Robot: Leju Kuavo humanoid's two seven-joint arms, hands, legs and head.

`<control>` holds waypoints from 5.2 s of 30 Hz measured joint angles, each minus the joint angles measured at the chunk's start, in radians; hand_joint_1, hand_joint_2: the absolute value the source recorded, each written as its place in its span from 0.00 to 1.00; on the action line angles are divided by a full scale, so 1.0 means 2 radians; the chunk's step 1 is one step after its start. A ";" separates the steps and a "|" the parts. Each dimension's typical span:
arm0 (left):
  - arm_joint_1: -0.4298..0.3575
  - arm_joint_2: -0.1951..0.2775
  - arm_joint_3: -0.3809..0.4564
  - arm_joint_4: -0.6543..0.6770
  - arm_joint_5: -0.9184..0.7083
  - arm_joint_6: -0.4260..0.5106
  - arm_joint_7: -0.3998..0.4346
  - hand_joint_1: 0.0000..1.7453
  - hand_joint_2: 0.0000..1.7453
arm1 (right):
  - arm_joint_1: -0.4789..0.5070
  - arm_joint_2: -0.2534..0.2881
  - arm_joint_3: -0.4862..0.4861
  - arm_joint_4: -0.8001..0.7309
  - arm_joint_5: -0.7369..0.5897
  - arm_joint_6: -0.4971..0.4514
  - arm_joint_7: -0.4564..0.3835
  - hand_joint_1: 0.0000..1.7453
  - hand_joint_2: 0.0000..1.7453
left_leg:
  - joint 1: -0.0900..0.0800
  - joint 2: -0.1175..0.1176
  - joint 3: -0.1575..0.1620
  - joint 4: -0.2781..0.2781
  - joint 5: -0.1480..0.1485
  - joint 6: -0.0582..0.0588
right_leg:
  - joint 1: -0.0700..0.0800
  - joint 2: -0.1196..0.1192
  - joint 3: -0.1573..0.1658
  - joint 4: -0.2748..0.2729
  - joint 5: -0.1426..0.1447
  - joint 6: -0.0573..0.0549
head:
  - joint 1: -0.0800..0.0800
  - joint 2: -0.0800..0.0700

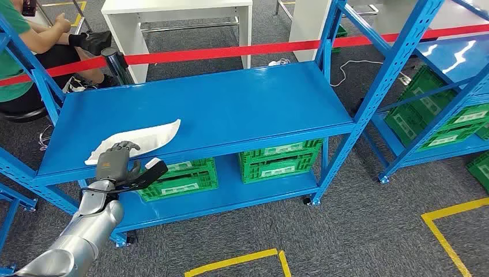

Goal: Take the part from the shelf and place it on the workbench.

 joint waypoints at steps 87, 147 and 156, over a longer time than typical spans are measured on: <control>0.283 -0.026 0.004 -0.585 0.222 0.040 -0.233 1.00 1.00 | 0.005 -0.003 0.000 0.001 0.010 -0.005 -0.002 0.00 0.00 | 0.004 0.000 -0.022 0.088 -0.051 -0.012 | -0.001 0.003 -0.028 0.025 0.004 -0.016 | 0.000 0.000; 0.289 -0.041 0.008 -0.557 0.208 0.010 -0.240 1.00 1.00 | -0.002 -0.008 0.010 0.002 0.018 -0.022 -0.011 0.00 0.00 | 0.002 0.004 -0.062 0.145 -0.061 -0.020 | 0.000 -0.003 -0.036 0.012 0.020 -0.020 | 0.001 0.000; 0.282 -0.041 0.014 -0.557 0.210 0.011 -0.240 1.00 1.00 | -0.002 -0.008 0.012 0.002 0.024 -0.022 -0.011 0.00 0.00 | -0.002 0.003 0.048 -0.009 -0.038 0.009 | -0.001 -0.002 -0.064 0.012 0.052 0.005 | 0.000 0.000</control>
